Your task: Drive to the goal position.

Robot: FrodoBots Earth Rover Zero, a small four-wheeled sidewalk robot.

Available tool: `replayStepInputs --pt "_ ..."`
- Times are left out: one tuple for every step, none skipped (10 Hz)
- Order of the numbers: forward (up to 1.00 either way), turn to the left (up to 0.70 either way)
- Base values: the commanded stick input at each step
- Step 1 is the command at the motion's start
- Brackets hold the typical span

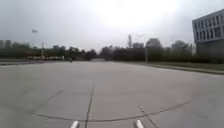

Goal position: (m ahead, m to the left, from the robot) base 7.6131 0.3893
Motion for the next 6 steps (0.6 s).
replayStepInputs --pt "1.00 0.40" --pt "1.00 0.16" --pt "1.00 0.02" --pt "1.00 0.00" --pt "1.00 0.00" --pt "1.00 0.00"
